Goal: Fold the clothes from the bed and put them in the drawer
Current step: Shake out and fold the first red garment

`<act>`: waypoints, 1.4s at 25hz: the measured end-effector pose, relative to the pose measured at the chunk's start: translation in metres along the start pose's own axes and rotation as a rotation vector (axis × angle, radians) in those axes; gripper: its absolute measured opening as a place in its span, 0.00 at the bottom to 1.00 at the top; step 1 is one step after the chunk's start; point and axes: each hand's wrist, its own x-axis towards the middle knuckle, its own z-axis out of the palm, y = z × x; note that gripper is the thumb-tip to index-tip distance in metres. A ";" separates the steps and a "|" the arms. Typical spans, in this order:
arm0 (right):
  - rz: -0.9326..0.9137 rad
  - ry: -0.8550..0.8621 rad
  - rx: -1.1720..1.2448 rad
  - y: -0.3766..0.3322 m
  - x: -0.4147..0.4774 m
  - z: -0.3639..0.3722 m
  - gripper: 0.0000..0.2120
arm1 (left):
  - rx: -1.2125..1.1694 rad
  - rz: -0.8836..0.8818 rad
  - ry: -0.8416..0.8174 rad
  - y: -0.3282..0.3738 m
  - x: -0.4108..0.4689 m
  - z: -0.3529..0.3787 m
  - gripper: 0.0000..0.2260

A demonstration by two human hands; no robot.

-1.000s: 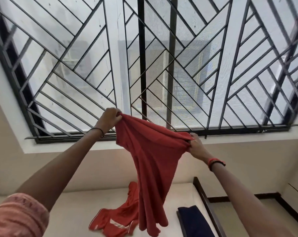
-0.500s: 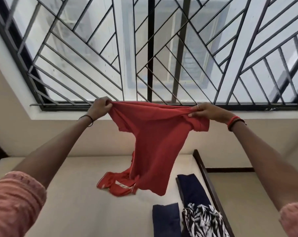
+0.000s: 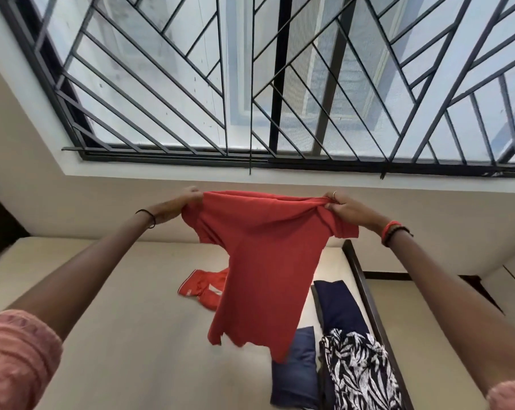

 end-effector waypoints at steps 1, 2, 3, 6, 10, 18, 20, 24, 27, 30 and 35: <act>0.039 0.035 0.007 0.005 0.003 0.012 0.08 | 0.080 -0.007 -0.050 -0.007 -0.001 -0.004 0.13; 0.064 0.066 0.017 0.009 0.005 0.023 0.10 | 0.175 -0.003 -0.097 -0.014 -0.002 -0.006 0.19; 0.085 0.085 0.041 0.010 0.005 0.033 0.10 | 0.252 0.011 -0.149 -0.023 0.000 -0.010 0.23; 0.088 -0.010 0.144 0.004 0.001 0.050 0.16 | 0.374 -0.060 -0.288 -0.049 0.007 -0.019 0.25; 0.110 -0.323 0.038 0.004 -0.001 0.063 0.17 | 0.291 -0.345 -0.531 -0.078 -0.003 -0.027 0.13; 0.118 -0.042 -0.366 0.009 0.026 0.091 0.06 | 0.562 -0.128 -0.215 -0.077 0.026 -0.008 0.13; 0.137 0.012 -0.368 0.003 0.027 0.087 0.07 | 0.621 -0.081 -0.136 -0.071 0.031 -0.015 0.13; 0.061 0.152 -0.393 -0.020 0.017 0.072 0.07 | 0.693 0.036 0.016 -0.054 0.025 -0.025 0.16; 0.034 0.170 -0.383 -0.034 -0.006 0.071 0.07 | 0.725 0.123 0.093 -0.044 -0.001 -0.022 0.11; 0.035 -0.013 -0.333 -0.043 -0.041 0.092 0.10 | 0.723 0.135 0.001 -0.071 -0.045 -0.012 0.06; -0.104 -0.344 -0.517 0.004 -0.099 0.209 0.13 | 0.942 0.276 -0.143 -0.184 -0.139 0.037 0.06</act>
